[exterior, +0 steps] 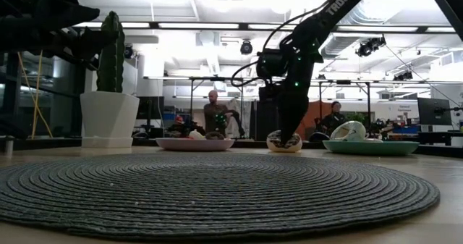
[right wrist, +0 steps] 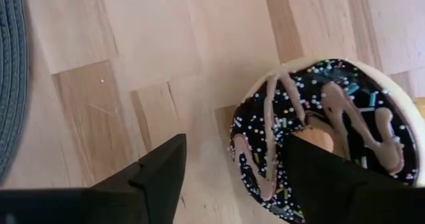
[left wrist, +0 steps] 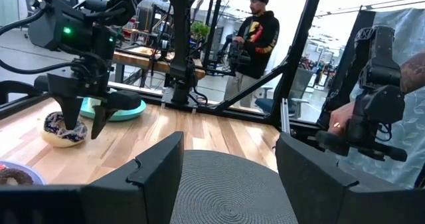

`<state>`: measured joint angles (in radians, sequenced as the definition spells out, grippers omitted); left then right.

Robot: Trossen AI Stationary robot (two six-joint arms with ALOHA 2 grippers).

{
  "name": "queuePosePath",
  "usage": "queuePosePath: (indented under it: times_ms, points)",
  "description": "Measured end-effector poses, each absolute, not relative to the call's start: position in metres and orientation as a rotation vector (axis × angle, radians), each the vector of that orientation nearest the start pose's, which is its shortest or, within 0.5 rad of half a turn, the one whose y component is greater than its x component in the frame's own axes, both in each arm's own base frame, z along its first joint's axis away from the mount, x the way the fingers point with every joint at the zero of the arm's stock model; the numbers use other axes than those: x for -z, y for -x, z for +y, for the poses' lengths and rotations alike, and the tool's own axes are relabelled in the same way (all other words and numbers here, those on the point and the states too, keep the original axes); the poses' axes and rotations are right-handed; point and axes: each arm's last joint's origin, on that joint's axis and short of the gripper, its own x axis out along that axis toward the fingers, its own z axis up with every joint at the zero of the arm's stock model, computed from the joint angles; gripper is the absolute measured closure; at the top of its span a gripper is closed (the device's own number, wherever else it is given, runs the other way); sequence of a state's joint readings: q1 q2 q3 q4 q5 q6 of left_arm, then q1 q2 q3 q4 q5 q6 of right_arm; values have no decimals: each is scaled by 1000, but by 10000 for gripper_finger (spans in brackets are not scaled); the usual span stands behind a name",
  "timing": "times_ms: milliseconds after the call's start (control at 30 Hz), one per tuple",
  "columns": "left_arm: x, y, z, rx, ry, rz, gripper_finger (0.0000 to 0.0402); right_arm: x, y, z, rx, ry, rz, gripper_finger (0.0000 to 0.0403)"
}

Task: Pick & Place donuts
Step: Put the large black doughnut on the blue plate

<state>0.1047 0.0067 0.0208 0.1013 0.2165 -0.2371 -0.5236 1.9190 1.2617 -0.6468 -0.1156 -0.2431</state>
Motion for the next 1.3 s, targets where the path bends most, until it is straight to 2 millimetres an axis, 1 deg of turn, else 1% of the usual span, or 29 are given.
queuePosePath:
  times_ms: [133,267,400,1000,1200,1300]
  points:
    - [-180,-96,4,125,218,-100,172,-156,-319,-180,197,-201,1272,186]
    - [-180,-96,4,125,218,-101,172,-156,-318,-181,221,-172,1285,195]
    - [-180,-96,4,125,218,-100,172,-156,-317,-183,269,-135,1306,197]
    - [-180,-96,4,125,218,-100,172,-156,-318,-184,312,-142,1300,197]
    - [-180,-96,4,125,218,-101,172,-142,-320,-186,330,-181,1324,197]
    - [-180,-96,4,125,218,-101,172,-140,-321,-186,339,-190,1333,197]
